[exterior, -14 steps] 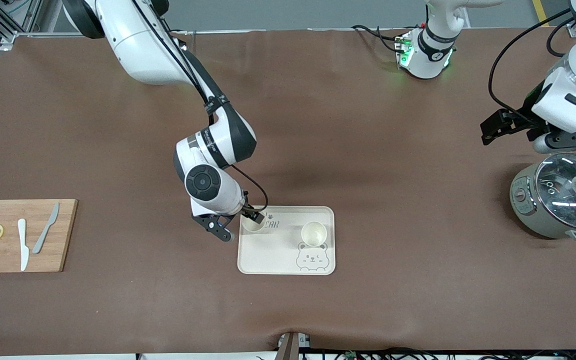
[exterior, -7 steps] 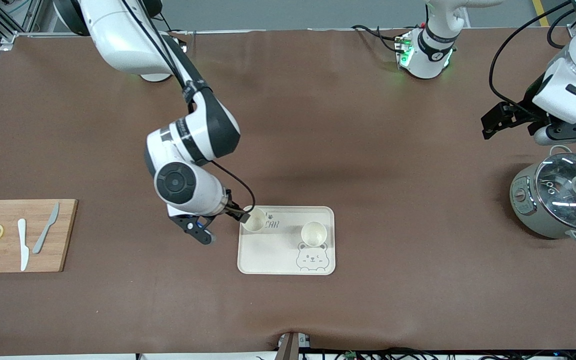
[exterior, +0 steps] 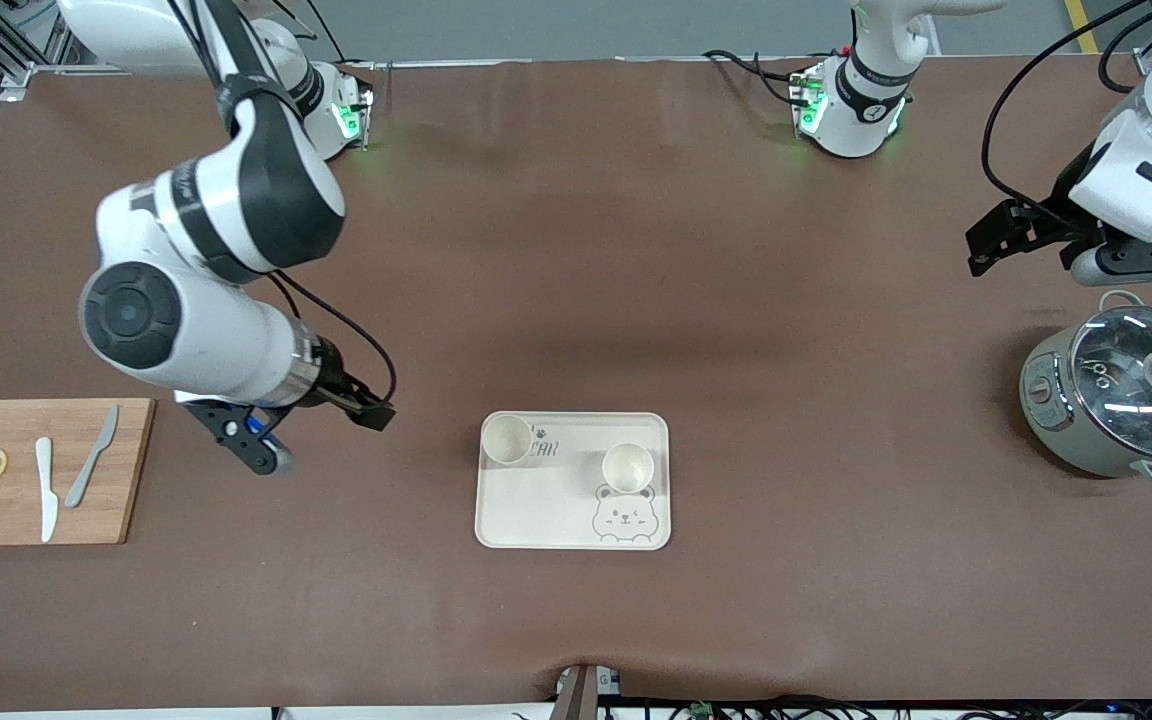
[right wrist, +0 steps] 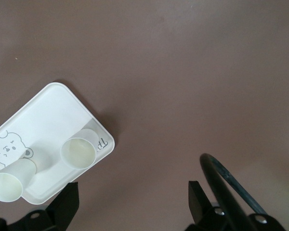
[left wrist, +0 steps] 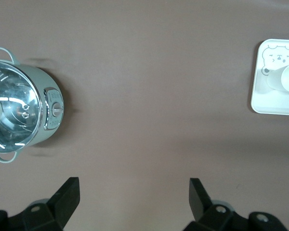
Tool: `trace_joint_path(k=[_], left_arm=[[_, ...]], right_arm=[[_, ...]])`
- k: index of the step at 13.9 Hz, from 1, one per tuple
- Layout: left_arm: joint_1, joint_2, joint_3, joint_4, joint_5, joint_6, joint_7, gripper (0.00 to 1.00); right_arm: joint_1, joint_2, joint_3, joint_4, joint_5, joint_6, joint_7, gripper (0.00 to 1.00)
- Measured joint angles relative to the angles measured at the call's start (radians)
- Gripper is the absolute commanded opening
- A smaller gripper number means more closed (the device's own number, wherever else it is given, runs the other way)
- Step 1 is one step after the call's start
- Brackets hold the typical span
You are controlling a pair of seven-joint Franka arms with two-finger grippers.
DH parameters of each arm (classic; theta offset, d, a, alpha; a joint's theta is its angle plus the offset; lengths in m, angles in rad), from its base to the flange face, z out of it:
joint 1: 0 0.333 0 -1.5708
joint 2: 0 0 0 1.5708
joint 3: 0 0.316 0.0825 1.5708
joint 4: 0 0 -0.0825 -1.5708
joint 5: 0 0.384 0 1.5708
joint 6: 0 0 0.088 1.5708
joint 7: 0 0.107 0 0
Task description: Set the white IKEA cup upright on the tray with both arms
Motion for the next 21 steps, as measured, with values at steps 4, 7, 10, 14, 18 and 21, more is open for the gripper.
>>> trace_joint_path(k=[4,7,10,14,18,21], left_arm=[[0.022,-0.018,0.001,0.000,0.000,0.000,0.033,1.00],[0.029,-0.021,0.001,0.000,0.000,-0.001,0.046,1.00],[0.029,-0.021,0.000,-0.001,0.000,-0.006,0.046,1.00],[0.029,-0.025,0.000,-0.001,0.000,-0.008,0.047,1.00],[0.029,-0.027,0.000,-0.001,0.000,-0.009,0.047,1.00],[0.029,-0.027,-0.001,-0.001,0.000,-0.010,0.047,1.00]], right_arm=[[-0.078,-0.085,-0.004,-0.077,-0.007,-0.024,-0.181,1.00],[-0.141,-0.148,-0.005,-0.101,-0.032,-0.072,-0.327,1.00],[-0.194,-0.204,-0.006,-0.116,-0.049,-0.103,-0.461,1.00],[-0.294,-0.294,-0.006,-0.187,-0.051,-0.107,-0.668,1.00],[-0.332,-0.414,-0.004,-0.284,-0.068,-0.109,-0.739,1.00],[-0.331,-0.500,0.008,-0.351,-0.103,-0.116,-0.774,1.00]])
